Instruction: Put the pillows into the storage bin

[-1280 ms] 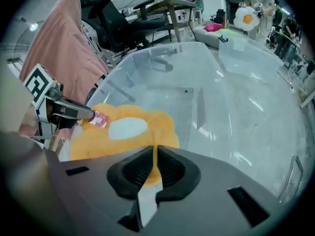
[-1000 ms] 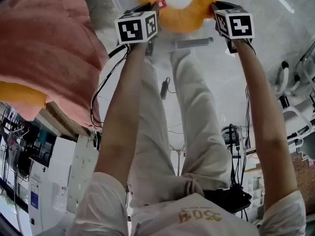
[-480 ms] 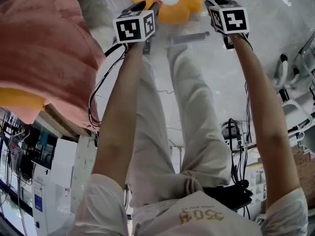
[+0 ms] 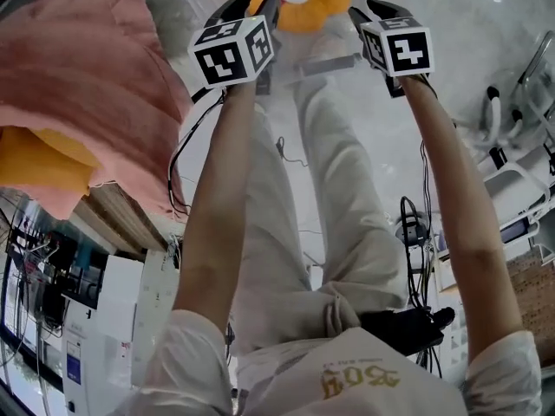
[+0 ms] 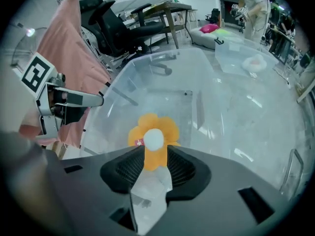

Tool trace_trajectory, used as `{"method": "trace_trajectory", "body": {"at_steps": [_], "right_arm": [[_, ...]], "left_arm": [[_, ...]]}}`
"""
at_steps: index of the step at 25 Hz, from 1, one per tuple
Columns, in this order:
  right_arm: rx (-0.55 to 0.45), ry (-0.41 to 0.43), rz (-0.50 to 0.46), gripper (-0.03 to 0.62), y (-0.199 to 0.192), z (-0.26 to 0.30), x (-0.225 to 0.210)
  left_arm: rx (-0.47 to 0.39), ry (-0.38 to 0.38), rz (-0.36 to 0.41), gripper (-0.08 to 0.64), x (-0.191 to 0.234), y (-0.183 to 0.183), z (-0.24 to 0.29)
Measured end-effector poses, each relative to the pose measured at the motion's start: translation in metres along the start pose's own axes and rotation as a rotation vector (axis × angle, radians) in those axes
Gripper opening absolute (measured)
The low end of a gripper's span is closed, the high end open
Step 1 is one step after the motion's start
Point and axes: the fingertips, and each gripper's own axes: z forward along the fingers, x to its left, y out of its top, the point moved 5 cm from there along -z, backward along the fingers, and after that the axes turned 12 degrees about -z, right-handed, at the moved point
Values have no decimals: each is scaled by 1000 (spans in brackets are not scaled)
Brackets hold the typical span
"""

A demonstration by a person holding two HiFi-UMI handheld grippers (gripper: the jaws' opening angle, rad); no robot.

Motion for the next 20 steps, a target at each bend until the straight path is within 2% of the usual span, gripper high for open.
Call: {"method": "trace_trajectory", "body": {"at_steps": [6,11,15,17,20], "right_arm": [[-81,0,-45,155,39,-51,22],[-165,6,-12,155,79,-89,38],[-258,39,6,160,117,-120,57],[-295,67,-19,151,133,-135,70],[-343,109,-62,150,154,-155,89]], "left_arm": [[-80,-5,7,199,-20,34,-54],[-135,-8,20,199,-30,58,-102],[-187,-12,2,201,-35,73,-137],[-215,-16,-4,204,-37,79,-157],[-283,-25,-52,195,-35,89,-190]]}}
